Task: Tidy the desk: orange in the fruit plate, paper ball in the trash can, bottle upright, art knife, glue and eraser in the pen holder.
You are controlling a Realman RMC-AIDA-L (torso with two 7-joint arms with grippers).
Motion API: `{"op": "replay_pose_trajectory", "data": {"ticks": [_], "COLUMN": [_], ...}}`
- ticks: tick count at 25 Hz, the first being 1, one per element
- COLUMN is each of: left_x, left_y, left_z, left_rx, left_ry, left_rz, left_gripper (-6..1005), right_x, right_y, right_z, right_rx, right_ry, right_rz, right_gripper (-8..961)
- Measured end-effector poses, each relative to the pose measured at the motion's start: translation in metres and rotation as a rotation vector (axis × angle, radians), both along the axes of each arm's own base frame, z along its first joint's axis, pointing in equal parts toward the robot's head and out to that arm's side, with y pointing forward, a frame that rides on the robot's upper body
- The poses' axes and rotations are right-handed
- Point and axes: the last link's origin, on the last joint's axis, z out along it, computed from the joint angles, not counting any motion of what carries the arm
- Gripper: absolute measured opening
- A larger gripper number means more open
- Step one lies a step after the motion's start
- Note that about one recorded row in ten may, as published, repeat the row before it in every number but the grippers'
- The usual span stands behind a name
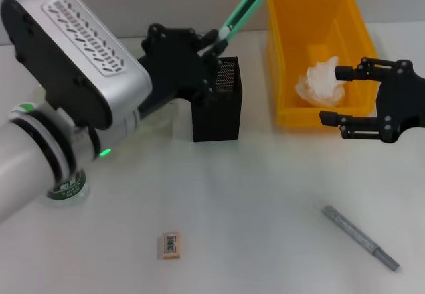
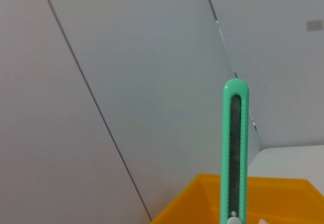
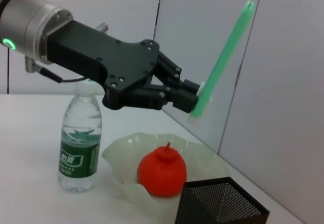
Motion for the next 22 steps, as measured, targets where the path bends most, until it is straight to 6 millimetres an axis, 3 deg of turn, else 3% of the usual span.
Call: {"op": "replay_pose_trajectory", "data": {"ticks": [3, 12, 21, 22], "left_x": [0.001, 0.004, 0.007, 0.006], "left_y": [0.004, 0.008, 0.009, 0.010], "left_z": [0.010, 0.014, 0.019, 0.020], "left_rx": [0.015, 0.122, 0.175, 0.234], "left_ry": [0.054, 0.286, 0.365, 0.453], "left_rz": [-0.050, -0.178, -0.226, -0.281], "left_gripper": [101, 101, 101, 101], "right_x": [0.003, 0.011, 0.015, 0.015], "right_y": [-0.003, -0.008, -0.010, -0.010], "right_z": [-0.002, -0.012, -0.022, -0.022], "right_rx": [0.006, -0.021, -0.041, -0.041], "right_ry": [0.033, 0.083, 0.124, 0.124], "right_rz": [0.004, -0.015, -0.028, -0.028], "right_gripper": [761, 761, 761, 761]}}
